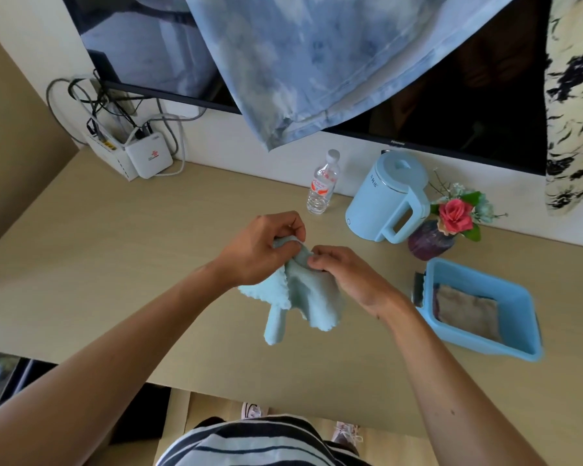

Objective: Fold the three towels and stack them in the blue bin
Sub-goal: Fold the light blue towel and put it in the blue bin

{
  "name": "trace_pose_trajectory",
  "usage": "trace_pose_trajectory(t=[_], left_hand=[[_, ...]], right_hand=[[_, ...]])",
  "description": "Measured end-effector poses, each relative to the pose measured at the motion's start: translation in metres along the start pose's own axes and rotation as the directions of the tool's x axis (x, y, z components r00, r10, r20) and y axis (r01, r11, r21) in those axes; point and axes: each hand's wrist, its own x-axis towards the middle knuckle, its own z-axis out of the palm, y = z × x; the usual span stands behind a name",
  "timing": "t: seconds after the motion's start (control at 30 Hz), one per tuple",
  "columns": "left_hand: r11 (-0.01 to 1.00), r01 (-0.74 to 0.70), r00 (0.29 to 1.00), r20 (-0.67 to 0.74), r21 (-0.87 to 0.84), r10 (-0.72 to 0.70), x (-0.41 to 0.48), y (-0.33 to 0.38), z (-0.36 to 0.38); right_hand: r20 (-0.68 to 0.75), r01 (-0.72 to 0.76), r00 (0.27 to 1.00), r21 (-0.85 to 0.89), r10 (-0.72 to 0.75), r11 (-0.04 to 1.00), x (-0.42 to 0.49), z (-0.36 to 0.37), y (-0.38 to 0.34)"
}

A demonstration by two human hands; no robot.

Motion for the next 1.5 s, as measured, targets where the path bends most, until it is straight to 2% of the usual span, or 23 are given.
trace_pose_trajectory(t=[0.13, 0.23, 0.3, 0.37, 0.53, 0.7, 0.87, 1.0, 1.1, 1.27, 1.33, 1.4, 1.5], left_hand=[[0.997, -0.007, 0.998, -0.057, 0.076, 0.011, 0.002, -0.005, 0.001], [0.965, -0.009, 0.993, -0.113, 0.263, 0.04, 0.002, -0.02, 0.003], [0.911, 0.045, 0.991, -0.13, 0.411, 0.009, 0.003, -0.03, 0.002], [0.869, 0.106, 0.989, -0.143, 0.483, -0.041, 0.004, -0.037, 0.001], [0.862, 0.137, 0.98, -0.194, 0.488, -0.046, 0.012, -0.042, -0.008], [0.85, 0.08, 0.973, -0.226, 0.521, 0.047, 0.021, -0.046, -0.026], [0.781, 0.018, 0.979, -0.169, 0.624, 0.113, 0.03, -0.06, -0.048], [0.766, 0.015, 0.986, -0.137, 0.642, 0.095, 0.038, -0.072, -0.063], [0.774, 0.019, 0.982, -0.157, 0.633, 0.104, 0.042, -0.078, -0.069], [0.812, -0.04, 0.949, -0.233, 0.583, 0.214, 0.042, -0.072, -0.077], [0.811, -0.088, 0.937, -0.228, 0.578, 0.264, 0.034, -0.068, -0.079], [0.807, -0.132, 0.94, -0.187, 0.575, 0.286, 0.021, -0.067, -0.077], [0.802, -0.22, 0.96, -0.021, 0.555, 0.278, -0.005, -0.082, -0.068]], right_hand=[[-0.162, 0.083, 0.983, 0.006, -0.081, 0.996, 0.006, 0.001, 0.004], [-0.268, 0.14, 0.951, -0.064, -0.152, 0.988, 0.01, -0.003, 0.005], [-0.297, 0.177, 0.932, -0.124, -0.207, 0.976, 0.012, -0.006, 0.004], [-0.309, 0.2, 0.919, -0.169, -0.245, 0.965, 0.014, -0.009, 0.003], [-0.305, 0.209, 0.914, -0.215, -0.269, 0.954, 0.013, -0.019, 0.009], [-0.246, 0.063, 0.951, -0.431, -0.185, 0.9, 0.011, -0.045, 0.016], [-0.312, 0.019, 0.934, -0.437, -0.172, 0.899, 0.017, -0.073, 0.022], [-0.391, 0.011, 0.9, -0.418, -0.191, 0.908, 0.026, -0.084, 0.028], [-0.473, 0.023, 0.846, -0.427, -0.245, 0.904, 0.028, -0.09, 0.03], [-0.548, 0.109, 0.75, -0.449, -0.37, 0.887, 0.018, -0.104, 0.029], [-0.521, 0.144, 0.772, -0.414, -0.364, 0.899, 0.009, -0.108, 0.032], [-0.454, 0.154, 0.828, -0.379, -0.329, 0.912, -0.003, -0.108, 0.04], [-0.338, 0.105, 0.914, -0.338, -0.224, 0.935, -0.019, -0.095, 0.065]])
